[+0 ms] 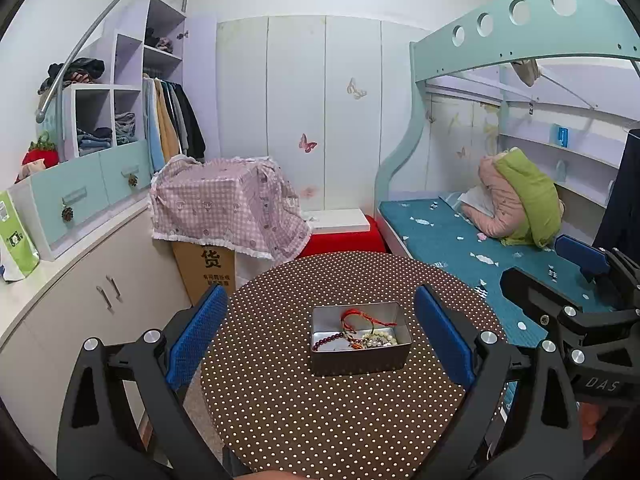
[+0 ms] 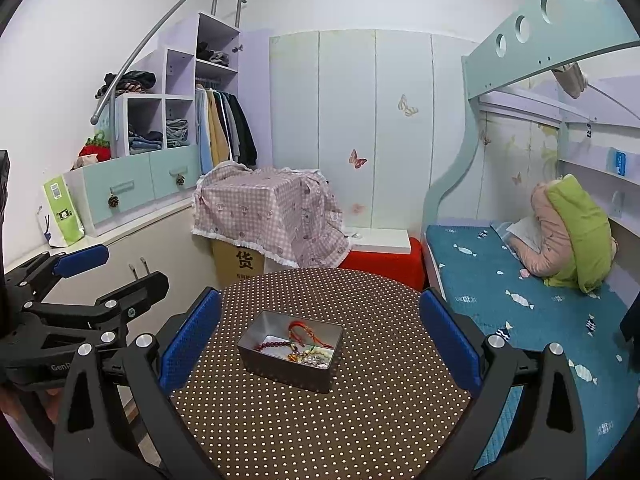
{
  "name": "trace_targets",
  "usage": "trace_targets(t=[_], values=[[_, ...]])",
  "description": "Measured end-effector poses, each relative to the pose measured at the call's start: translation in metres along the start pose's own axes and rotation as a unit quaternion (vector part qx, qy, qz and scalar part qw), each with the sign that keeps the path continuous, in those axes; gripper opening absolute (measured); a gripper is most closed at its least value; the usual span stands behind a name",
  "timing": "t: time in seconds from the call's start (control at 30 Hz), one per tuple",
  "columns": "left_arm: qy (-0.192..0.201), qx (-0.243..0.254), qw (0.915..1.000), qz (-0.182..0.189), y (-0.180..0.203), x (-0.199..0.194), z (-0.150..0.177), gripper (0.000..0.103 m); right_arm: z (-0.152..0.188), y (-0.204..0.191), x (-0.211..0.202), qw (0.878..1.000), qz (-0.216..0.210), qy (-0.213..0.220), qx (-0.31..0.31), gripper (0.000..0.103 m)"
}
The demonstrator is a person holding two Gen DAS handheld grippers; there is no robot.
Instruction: Organize jewelry
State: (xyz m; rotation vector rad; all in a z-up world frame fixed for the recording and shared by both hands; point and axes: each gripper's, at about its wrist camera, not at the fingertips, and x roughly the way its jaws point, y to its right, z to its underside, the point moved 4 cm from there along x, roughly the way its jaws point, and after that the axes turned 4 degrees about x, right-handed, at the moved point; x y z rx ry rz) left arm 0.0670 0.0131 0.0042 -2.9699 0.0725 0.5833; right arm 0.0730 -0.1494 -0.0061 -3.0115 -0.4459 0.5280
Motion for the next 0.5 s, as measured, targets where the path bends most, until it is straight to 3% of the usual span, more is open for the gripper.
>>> trace_targets(t=[0.5], values=[[0.002,0.001,1.0000,-0.001,-0.0037,0.0030,0.0016,0.095,0.0005,-0.0033,0.0010,1.000,0.000,-0.001,-0.001,0.095]])
